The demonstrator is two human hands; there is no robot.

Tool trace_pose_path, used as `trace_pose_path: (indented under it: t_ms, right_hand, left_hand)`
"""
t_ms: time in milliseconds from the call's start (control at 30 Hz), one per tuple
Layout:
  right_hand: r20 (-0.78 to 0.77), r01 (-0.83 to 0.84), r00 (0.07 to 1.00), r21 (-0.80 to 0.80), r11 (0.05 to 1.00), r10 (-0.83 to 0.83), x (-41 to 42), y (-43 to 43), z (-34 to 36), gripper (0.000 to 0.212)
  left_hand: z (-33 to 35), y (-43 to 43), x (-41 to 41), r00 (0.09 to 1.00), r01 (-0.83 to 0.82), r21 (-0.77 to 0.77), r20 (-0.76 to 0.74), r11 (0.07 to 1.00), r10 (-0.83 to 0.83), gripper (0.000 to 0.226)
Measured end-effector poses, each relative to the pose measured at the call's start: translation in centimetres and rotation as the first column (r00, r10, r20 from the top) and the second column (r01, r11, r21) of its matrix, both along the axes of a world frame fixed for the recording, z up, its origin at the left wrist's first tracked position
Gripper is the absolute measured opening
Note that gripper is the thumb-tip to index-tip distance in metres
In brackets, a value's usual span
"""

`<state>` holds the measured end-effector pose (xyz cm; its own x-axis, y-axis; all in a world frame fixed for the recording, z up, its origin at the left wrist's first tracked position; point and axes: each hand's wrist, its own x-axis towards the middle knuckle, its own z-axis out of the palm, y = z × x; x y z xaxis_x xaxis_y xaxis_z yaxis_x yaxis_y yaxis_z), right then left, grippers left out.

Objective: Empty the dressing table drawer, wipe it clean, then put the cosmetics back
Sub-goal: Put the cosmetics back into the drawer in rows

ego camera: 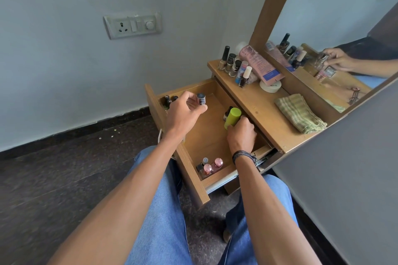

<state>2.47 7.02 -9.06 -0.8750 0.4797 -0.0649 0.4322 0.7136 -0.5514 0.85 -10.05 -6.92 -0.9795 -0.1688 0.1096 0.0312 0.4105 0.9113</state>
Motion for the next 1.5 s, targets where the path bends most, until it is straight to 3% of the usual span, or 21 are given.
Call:
trace_pose_path:
  t_ms: [367,767,900,1000,1100,1233,1500]
  right_hand:
    - [0.044,0.061,0.997,-0.022,0.998,-0.060,-0.5,0.4,-0.4,0.022]
    - [0.058,-0.026,0.998,0.006,1.000,0.025,-0.7,0.1,-1.0,0.028]
    - [-0.008,-0.134,0.991,-0.031,0.990,0.134,-0.5,-0.3,-0.9,0.022]
    - [-0.120,-0.360,0.929,-0.070,0.930,0.351,-0.4,-0.6,-1.1,0.012]
    - [-0.181,-0.512,0.851,-0.080,0.855,0.493,-0.1,-0.7,-1.0,0.026]
    - [-0.263,-0.569,0.806,-0.101,0.816,0.530,0.2,-1.0,-0.8,0.039]
    - [-0.357,-0.547,0.798,-0.092,0.832,0.486,0.0,-1.0,-1.3,0.036]
  left_hand:
    - [0.0,0.0,0.1,1.000,0.007,-0.001,-0.001,1.000,-0.007,0.025]
    - [0.1,-0.1,0.3,1.000,0.017,-0.031,0.012,0.999,-0.017,0.026]
    - [0.1,-0.1,0.2,0.999,0.029,-0.054,0.024,0.998,-0.028,0.024]
    - [0.1,0.0,0.2,0.999,0.038,-0.104,0.043,0.994,-0.034,0.025]
    - [0.0,0.1,0.1,0.998,0.032,-0.171,0.050,0.985,-0.023,0.027]
    - [-0.3,0.1,-0.2,0.998,0.043,-0.259,0.049,0.965,-0.031,0.029]
    - [-0.8,0.5,-0.3,0.990,0.140,-0.351,0.062,0.926,-0.127,0.032]
